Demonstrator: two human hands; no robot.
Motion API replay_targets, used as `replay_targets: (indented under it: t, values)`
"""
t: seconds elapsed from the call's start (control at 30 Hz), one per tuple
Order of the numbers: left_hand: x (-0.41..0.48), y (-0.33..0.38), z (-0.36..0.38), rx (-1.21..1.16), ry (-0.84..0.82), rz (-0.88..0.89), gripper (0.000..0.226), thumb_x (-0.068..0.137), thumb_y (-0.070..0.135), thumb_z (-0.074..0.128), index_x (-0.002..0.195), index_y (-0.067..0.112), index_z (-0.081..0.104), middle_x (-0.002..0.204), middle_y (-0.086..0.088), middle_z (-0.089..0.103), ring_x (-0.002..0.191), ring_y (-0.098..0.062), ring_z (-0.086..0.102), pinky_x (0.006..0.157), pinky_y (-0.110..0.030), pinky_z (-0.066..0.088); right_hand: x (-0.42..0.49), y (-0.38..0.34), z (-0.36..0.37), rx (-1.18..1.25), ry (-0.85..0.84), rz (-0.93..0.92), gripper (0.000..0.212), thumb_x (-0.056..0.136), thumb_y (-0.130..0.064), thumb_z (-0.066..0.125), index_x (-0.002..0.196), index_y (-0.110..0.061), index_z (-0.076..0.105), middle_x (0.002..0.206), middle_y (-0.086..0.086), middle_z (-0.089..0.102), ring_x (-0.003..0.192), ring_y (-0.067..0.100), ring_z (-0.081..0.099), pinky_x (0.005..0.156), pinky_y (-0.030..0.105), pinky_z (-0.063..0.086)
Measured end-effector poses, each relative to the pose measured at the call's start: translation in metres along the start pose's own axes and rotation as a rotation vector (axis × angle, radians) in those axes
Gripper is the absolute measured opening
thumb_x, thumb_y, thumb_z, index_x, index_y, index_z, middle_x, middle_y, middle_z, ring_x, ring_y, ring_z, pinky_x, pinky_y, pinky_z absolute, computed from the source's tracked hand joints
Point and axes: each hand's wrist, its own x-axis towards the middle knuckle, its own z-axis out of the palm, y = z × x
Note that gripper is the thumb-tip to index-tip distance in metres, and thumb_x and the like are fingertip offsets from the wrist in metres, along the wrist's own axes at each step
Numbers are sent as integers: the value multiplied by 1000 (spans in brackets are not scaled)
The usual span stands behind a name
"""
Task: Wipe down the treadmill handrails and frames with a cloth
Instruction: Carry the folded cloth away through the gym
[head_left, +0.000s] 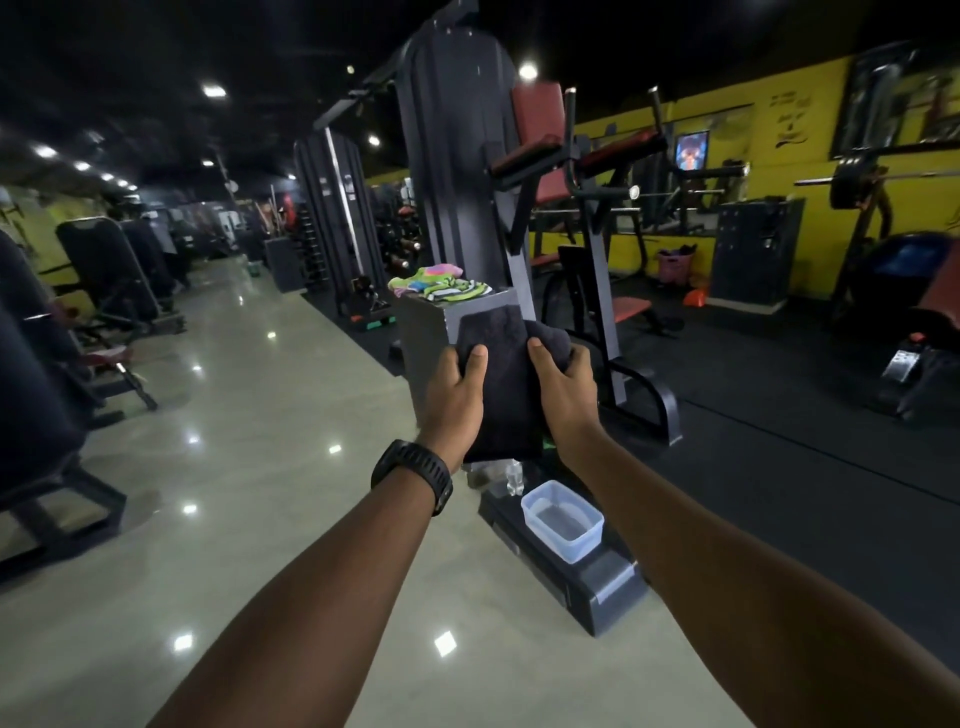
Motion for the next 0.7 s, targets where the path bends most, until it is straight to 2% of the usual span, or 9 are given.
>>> replay_targets:
  t: [0.23,0.43,0.5,0.7]
  values:
    - [170,-57,36,-45,-95,-17,27,94,55,45,95,29,52,104,2,64,98,-19,63,92,-53,51,158,45,59,-61,96,18,38,95,-47,63,121,-21,51,109,-5,64,101,13,63,95,43,55]
    - [294,-119,72,-60,-196,-11,32,101,45,46,102,14,54,99,-7,65,93,-25,64,87,-53,52,273,100,95,-78,220,33,40,91,-52,64,116,-23,53,108,-4,64,103,19,64,96,50,54]
    - [335,-142,84,-81,-230,7,32,100,46,46,100,15,54,99,-7,66,93,-25,64,88,-53,52,309,118,108,-87,257,34,43,87,-56,64,114,-24,53,110,-2,64,104,21,64,96,51,55]
    - [452,-196,123,-99,-375,35,26,99,47,46,99,23,56,101,-2,66,97,-20,64,92,-52,51,413,158,140,-143,445,62,35,91,-52,64,104,-23,51,108,2,66,103,23,64,96,51,53]
